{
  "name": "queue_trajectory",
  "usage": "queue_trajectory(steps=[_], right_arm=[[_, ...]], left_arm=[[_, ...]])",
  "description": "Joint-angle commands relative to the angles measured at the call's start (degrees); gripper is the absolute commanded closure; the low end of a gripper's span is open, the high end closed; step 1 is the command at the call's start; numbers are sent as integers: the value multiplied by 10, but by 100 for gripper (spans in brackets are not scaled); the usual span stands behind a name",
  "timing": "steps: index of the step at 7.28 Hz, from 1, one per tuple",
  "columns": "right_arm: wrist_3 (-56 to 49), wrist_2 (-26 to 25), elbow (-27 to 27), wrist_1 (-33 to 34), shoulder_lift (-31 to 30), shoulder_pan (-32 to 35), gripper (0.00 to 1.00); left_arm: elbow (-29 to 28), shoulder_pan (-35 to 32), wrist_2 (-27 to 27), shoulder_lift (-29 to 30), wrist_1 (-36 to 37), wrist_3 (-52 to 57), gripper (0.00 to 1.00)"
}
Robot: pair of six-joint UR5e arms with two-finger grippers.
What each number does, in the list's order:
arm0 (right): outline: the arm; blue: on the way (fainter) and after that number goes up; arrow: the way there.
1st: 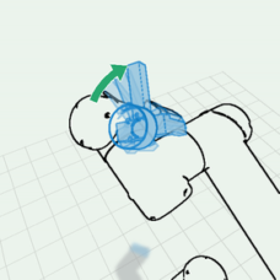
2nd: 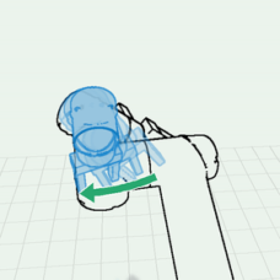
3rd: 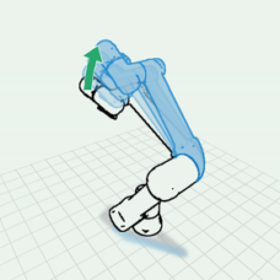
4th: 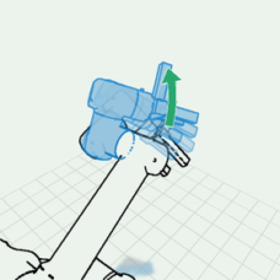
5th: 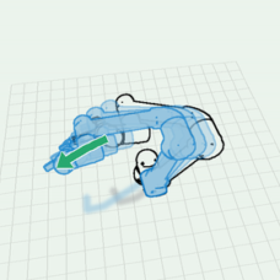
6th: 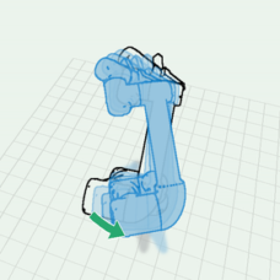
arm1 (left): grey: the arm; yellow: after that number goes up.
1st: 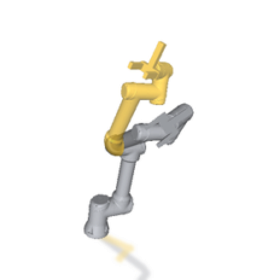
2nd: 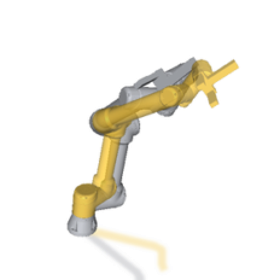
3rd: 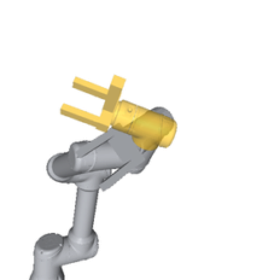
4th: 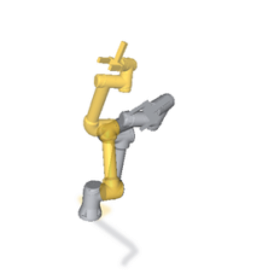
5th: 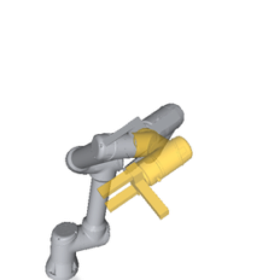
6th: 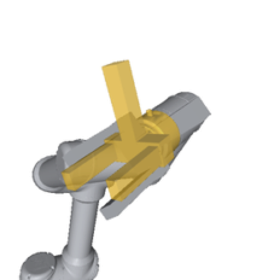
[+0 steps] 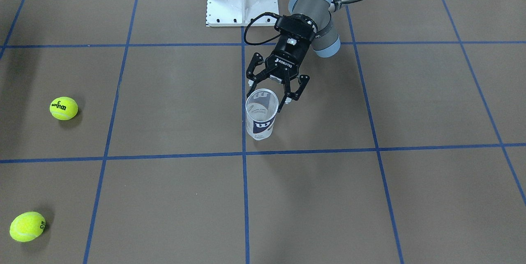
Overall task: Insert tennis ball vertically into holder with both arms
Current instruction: 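Rotate the can upright with the left gripper and lower it onto the table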
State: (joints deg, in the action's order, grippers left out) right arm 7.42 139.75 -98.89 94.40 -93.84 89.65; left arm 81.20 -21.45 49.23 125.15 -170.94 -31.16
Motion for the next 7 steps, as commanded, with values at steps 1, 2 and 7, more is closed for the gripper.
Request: queue_trajectory(steps=[1,2,7], right_arm=[[0,0,1,0,0,0,1],[0,0,1,0,-1,0,1],[0,0,1,-1,-1,0,1]], left_arm=[[-5,4,0,1,0,0,88],[-10,4,0,2,-1,0,88],[-17,4,-5,6,-2,0,70]])
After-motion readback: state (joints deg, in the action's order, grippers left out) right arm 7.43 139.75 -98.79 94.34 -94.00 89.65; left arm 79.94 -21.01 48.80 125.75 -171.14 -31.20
